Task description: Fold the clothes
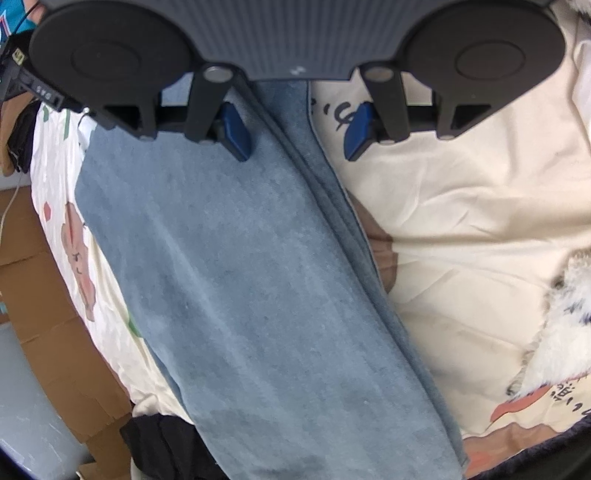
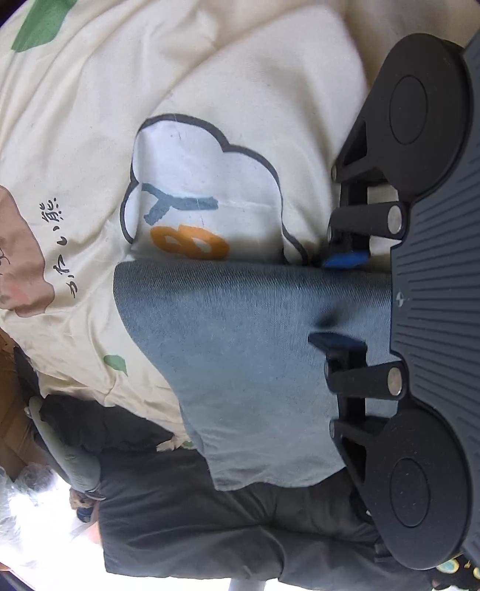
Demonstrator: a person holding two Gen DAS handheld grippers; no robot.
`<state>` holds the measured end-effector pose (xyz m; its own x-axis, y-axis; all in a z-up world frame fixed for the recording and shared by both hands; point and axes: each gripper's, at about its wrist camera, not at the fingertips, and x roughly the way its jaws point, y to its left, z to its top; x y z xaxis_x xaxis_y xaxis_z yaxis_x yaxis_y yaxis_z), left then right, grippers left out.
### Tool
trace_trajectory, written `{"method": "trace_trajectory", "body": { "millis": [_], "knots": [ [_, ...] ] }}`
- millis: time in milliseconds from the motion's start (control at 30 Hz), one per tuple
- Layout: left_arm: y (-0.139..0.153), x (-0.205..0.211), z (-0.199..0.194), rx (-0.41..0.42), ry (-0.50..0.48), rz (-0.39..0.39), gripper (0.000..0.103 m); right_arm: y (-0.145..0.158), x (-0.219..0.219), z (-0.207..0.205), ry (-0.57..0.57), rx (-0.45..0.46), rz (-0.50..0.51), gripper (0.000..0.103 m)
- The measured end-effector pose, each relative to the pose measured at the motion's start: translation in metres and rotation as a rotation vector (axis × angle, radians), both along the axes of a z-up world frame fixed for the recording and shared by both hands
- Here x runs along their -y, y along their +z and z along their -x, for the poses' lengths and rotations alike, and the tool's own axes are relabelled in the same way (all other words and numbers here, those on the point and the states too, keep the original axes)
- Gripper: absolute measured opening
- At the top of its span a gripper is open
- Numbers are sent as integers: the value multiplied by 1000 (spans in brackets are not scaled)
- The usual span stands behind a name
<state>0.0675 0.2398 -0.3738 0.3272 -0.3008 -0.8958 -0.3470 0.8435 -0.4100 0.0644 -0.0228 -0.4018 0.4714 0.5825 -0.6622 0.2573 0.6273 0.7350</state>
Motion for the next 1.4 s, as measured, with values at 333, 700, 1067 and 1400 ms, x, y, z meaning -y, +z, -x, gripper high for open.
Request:
{"method": "trace_trajectory", "body": {
  "millis": [333,700,1067,1400],
  "knots": [
    [1,5,4,17,13,31,42,4,3,-2,27,-5,-1,21],
    [-13,2,6,-12,-3,121,49,-4,4,-5,10,-14,-48,23],
    [-15,6,5,-19,-23,129,45,1,3,-12,7,-6,-100,31],
    [-23,7,6,-14,0,174,34,0,-7,-16,22,-24,-133,6]
  ]
}}
